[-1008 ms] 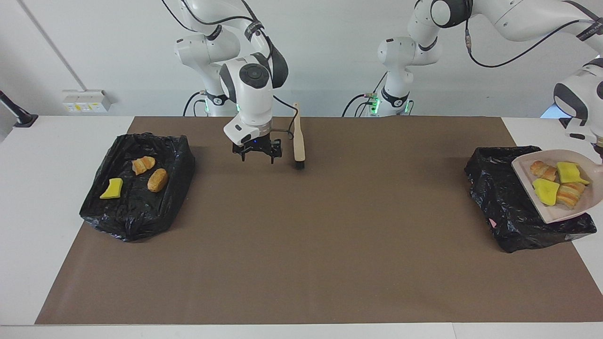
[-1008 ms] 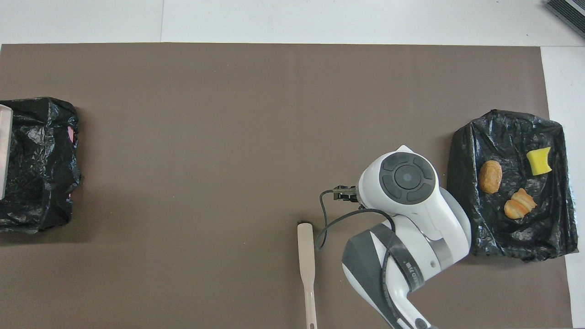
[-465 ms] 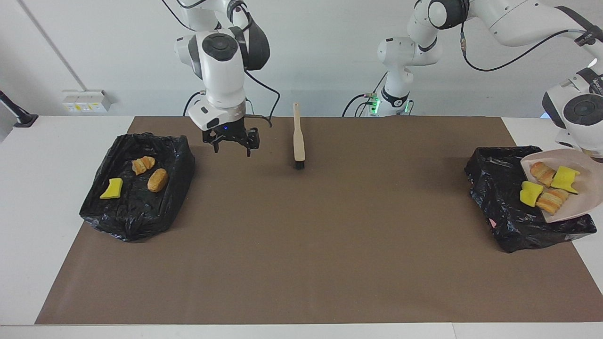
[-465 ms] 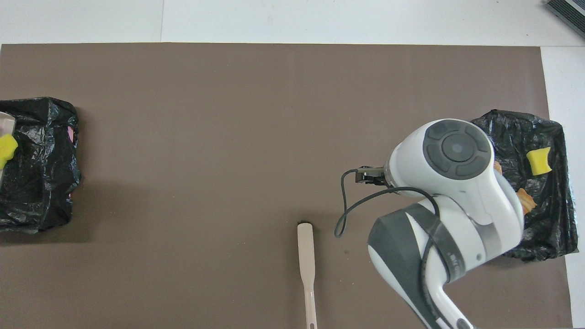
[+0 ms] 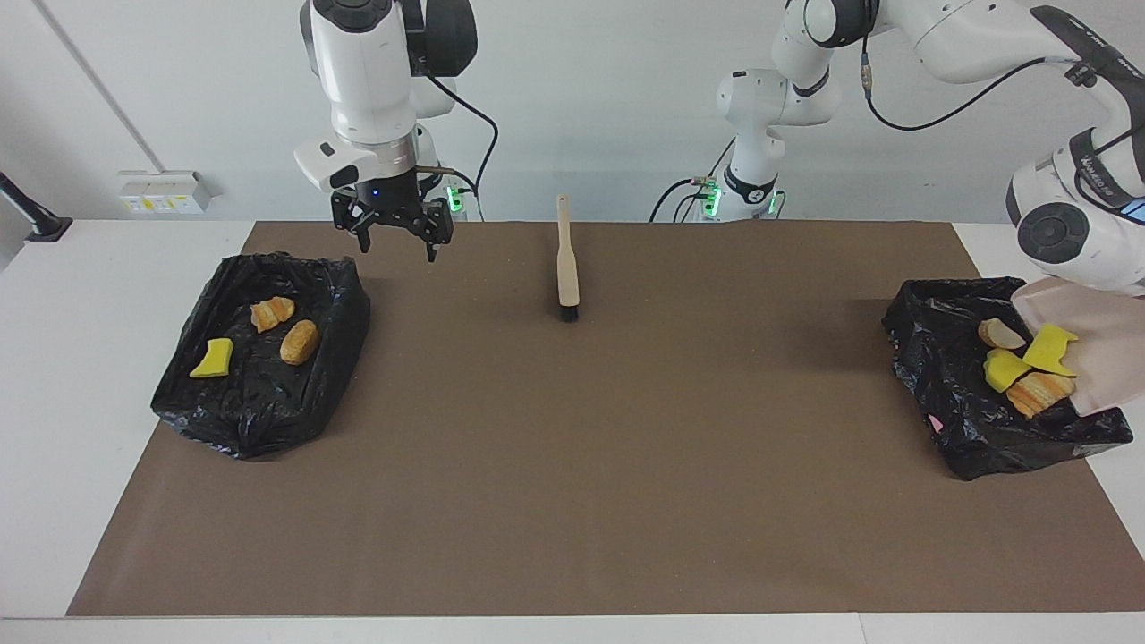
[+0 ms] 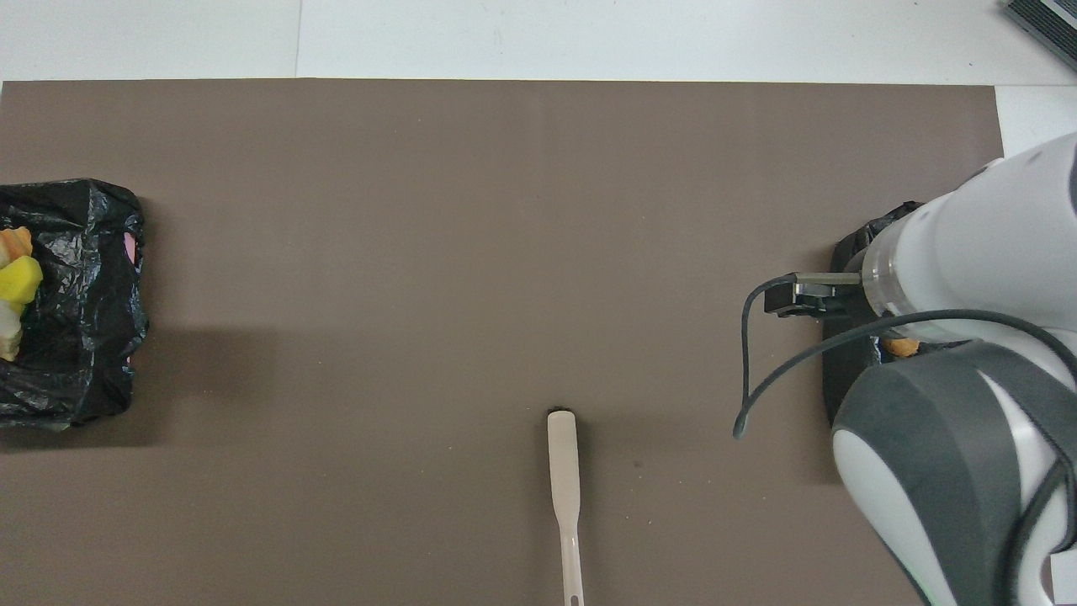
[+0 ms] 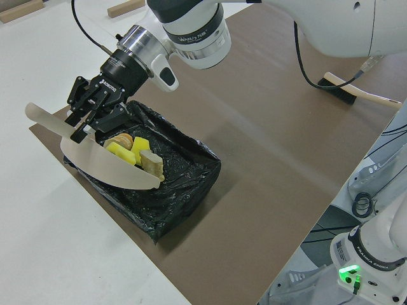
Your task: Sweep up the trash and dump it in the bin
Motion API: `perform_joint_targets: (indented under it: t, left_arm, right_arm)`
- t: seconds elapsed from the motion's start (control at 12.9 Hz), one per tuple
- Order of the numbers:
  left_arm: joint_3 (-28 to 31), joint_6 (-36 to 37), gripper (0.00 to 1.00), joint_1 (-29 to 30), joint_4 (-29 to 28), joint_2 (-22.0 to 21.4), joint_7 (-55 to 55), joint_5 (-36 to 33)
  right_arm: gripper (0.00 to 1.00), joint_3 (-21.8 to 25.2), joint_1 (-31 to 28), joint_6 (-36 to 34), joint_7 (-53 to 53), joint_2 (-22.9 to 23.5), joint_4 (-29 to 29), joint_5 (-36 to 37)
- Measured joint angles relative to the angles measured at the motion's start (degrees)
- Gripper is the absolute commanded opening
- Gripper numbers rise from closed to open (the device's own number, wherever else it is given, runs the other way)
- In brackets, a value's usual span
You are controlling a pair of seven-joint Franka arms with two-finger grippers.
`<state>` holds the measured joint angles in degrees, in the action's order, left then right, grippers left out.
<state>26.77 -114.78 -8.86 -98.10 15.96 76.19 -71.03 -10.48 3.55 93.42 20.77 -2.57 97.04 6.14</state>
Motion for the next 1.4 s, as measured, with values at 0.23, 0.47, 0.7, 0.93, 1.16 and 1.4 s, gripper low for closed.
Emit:
perform_joint_targets:
  t: [0.23, 0.47, 0.7, 0.93, 1.16, 1.4]
  left_arm:
    - [-3.23, 7.69, 0.0, -0.01, -0.27, -1.17, -3.55, -8.39]
    - [-7.36, 14.98, 0.0, -0.06, -0.29, -2.52, -4.13, -13.06]
    - [-11.66, 21.13, 0.0, -0.17, -0.35, -3.43, -4.14, -14.43]
    - [-15.4, 24.81, 0.0, -0.23, -0.39, -3.63, -4.25, -14.57]
    - [-20.63, 28.36, 0.0, -0.39, -0.46, -3.87, -5.3, -13.48]
    - [-24.42, 29.96, 0.0, -0.45, -0.51, -3.89, -7.82, -7.21]
  right_arm:
    - [1.0, 0.23, -1.53, -3.64, -1.3, -0.12, -2.75, -0.02]
    - [1.0, 2.23, -2.47, -6.09, -6.65, -0.18, -5.12, -0.5]
    - [1.0, 8.51, -4.43, -6.2, -10.09, -0.23, -5.92, -6.38]
    - [1.0, 11.28, -5.89, -6.2, -11.17, -0.23, -5.93, -7.81]
    - [1.0, 10.55, -5.79, -6.2, -11.17, -0.23, -5.93, -8.03]
    - [1.0, 9.82, -5.27, -6.2, -11.16, -0.23, -5.93, -8.19]
